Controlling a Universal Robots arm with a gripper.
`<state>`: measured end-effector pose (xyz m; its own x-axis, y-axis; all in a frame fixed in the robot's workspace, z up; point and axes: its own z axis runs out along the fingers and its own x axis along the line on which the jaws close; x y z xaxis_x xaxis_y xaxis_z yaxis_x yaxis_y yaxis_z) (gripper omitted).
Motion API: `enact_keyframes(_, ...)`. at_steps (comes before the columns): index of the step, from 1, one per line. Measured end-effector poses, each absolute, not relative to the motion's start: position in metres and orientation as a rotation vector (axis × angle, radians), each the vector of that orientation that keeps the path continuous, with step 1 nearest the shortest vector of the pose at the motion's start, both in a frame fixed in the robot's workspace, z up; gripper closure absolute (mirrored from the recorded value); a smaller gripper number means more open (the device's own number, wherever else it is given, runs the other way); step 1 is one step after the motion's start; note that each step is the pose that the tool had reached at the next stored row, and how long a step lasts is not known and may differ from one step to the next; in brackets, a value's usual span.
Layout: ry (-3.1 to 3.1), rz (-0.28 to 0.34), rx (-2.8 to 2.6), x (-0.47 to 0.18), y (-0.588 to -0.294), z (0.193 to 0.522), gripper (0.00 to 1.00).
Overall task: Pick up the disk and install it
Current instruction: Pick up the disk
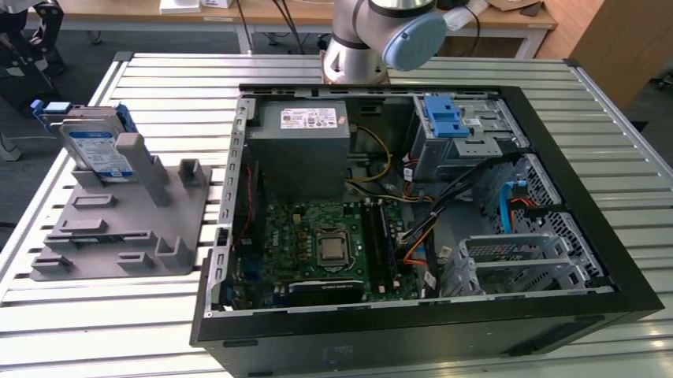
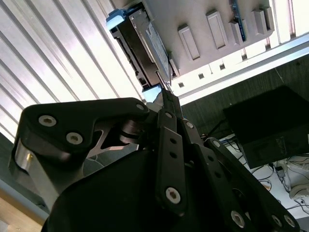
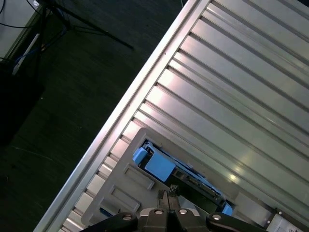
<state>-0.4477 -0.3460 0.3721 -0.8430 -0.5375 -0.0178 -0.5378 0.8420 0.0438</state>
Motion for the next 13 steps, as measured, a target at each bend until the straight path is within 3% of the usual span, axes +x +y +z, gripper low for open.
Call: enact_keyframes(13, 2.991, 0.074, -0.947, -0.4477, -0.346, 0.3721, 0.89)
